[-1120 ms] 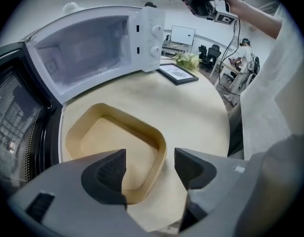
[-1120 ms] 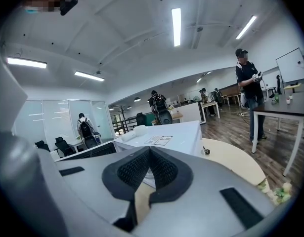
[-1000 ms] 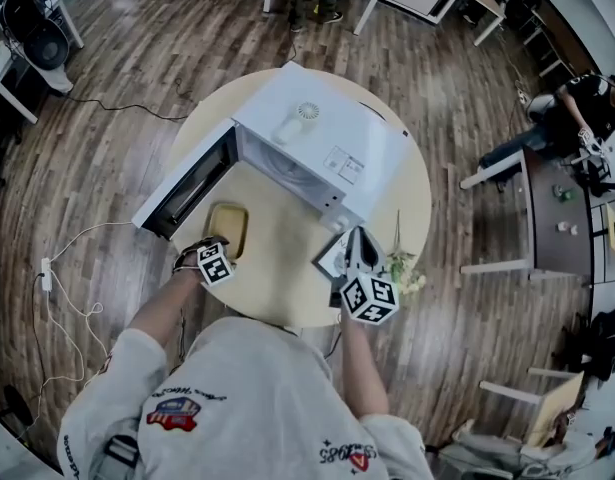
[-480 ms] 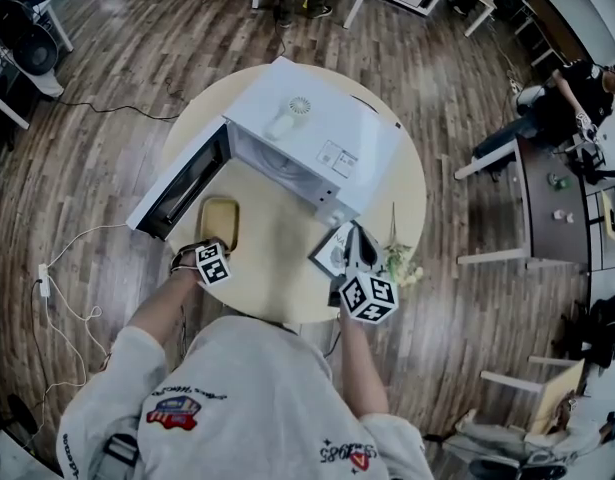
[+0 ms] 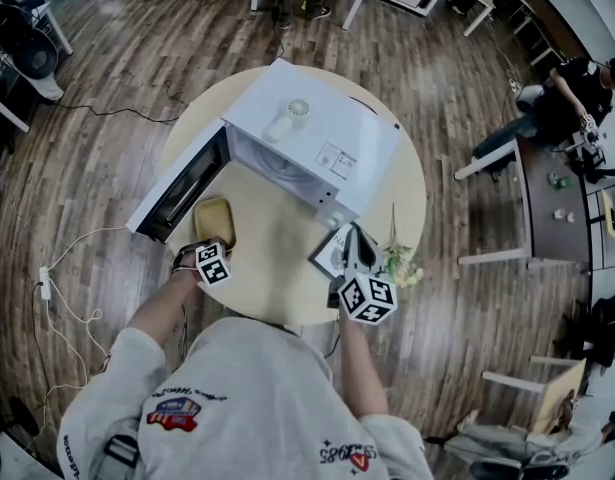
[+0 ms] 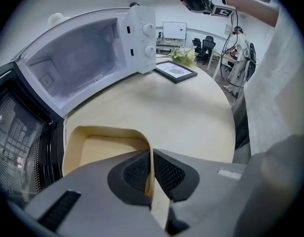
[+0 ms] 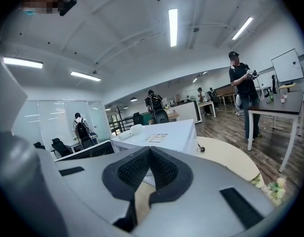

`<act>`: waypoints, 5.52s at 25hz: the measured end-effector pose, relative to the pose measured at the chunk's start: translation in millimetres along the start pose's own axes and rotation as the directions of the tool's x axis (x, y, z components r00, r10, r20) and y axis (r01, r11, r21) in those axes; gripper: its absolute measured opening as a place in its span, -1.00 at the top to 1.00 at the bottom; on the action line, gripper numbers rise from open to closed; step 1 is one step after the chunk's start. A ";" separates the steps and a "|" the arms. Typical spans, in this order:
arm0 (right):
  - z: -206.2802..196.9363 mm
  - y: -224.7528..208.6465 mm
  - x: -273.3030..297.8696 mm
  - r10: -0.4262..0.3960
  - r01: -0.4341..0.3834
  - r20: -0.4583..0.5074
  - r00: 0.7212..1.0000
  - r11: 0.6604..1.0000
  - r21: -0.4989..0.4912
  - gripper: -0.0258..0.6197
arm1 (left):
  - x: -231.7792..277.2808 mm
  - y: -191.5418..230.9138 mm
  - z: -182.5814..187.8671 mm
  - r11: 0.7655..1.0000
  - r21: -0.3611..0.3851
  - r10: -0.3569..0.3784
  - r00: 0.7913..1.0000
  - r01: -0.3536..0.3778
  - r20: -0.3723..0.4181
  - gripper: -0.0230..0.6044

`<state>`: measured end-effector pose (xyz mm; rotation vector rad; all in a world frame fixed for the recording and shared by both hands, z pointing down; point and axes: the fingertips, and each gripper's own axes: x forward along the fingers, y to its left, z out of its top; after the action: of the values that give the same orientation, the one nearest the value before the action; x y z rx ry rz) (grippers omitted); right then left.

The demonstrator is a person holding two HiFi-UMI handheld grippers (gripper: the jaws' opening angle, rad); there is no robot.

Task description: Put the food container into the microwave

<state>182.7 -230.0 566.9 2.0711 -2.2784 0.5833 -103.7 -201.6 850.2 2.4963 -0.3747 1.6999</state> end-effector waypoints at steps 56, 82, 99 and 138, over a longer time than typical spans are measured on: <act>3.6 -14.5 -6.5 0.161 -0.160 -0.021 0.987 0.987 0.011 0.91 | -129.8 38.0 157.4 0.951 -0.120 0.310 0.885 -0.286 0.347 0.91; -1.3 -34.6 8.9 0.015 -0.014 -0.014 1.000 0.999 0.046 0.91 | -79.3 65.1 183.7 0.982 0.108 0.115 0.940 -0.157 0.322 0.91; -2.8 -53.0 -2.8 -0.174 0.172 0.017 0.985 0.982 0.076 0.91 | -35.2 97.5 194.5 0.947 0.303 0.008 0.955 -0.102 0.295 0.91; -31.7 -54.0 -23.8 -0.364 0.364 -0.019 0.931 0.927 0.091 0.91 | 36.8 155.5 187.7 0.832 0.553 -0.051 0.989 -0.037 0.142 0.90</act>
<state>230.0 -201.4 604.7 2.4487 -1.8196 0.6762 38.5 -397.8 805.5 3.0282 0.1576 1.8263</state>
